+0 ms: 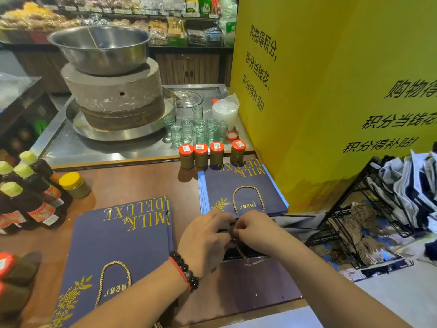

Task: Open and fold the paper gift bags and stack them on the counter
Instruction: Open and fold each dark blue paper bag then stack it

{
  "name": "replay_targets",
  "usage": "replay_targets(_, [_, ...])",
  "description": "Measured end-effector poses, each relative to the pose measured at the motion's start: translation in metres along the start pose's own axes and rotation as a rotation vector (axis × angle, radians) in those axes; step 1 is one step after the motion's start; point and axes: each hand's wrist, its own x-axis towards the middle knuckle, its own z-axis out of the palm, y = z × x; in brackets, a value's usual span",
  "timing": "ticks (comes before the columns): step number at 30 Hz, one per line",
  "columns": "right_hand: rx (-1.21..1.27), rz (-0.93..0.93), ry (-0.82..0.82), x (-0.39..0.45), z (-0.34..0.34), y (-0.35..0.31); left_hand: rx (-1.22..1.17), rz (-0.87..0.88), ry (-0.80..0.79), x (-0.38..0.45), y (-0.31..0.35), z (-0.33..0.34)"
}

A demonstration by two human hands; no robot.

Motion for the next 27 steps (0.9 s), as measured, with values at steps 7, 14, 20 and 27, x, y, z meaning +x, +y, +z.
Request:
replay_targets(7, [-0.03, 0.033, 0.166, -0.004, 0.013, -0.003, 0.107, 0.016, -0.058, 0.005, 0.005, -0.01])
replay_targets(14, [0.238, 0.018, 0.395, -0.008, 0.008, 0.01, 0.104, 0.004, -0.146, 0.002, 0.001, -0.012])
replay_targets(20, [0.248, -0.063, 0.55, -0.018, -0.007, 0.019, 0.119, -0.077, -0.204, 0.008, -0.002, -0.015])
replay_targets(27, [0.267, -0.169, 0.592, -0.051, 0.045, 0.019, 0.056, -0.047, -0.195, 0.011, -0.01, -0.015])
